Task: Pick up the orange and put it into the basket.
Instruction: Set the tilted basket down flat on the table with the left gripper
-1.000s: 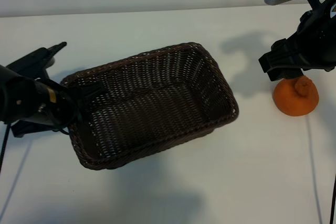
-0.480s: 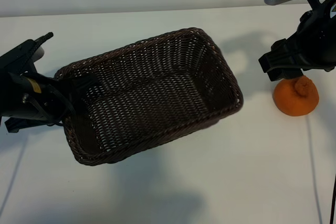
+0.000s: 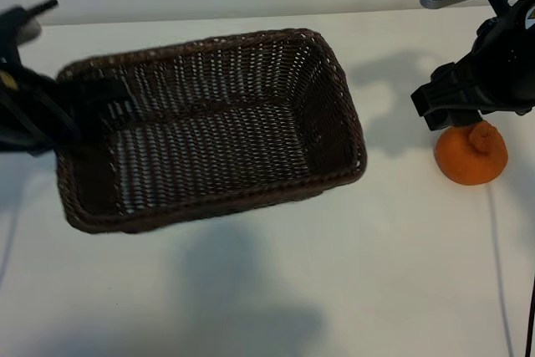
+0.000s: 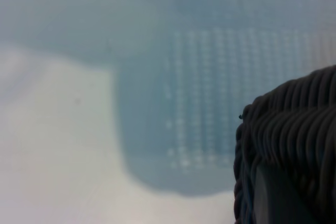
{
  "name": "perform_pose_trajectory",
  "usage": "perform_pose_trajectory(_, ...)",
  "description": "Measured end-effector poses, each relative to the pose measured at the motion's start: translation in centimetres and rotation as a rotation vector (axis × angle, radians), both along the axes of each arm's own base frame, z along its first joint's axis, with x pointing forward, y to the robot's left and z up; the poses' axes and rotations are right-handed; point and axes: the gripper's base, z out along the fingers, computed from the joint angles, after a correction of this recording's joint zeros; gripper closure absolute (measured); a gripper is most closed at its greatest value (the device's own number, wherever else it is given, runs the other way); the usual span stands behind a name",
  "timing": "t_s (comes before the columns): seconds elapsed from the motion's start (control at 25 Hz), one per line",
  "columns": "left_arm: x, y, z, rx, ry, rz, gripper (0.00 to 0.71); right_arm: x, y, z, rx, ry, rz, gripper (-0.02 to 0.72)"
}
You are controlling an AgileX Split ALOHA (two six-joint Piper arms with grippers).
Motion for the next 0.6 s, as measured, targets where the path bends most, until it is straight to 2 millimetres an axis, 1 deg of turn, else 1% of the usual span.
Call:
perform_pose_trajectory(0.16, 1.3, 0.2, 1.2, 0.045, 0.026, -0.071, 0.558, 0.0, 0.0, 0.0, 0.000, 0.002, 0.000, 0.147)
perform_pose_trajectory(0.28, 2.3, 0.0, 1.5, 0.061, 0.041, -0.107, 0.558, 0.0, 0.0, 0.0, 0.000, 0.003, 0.000, 0.147)
perform_pose_trajectory(0.6, 5.4, -0.5, 1.2, 0.081, 0.054, -0.151, 0.558, -0.1, 0.0, 0.0, -0.002, 0.010, 0.001, 0.148)
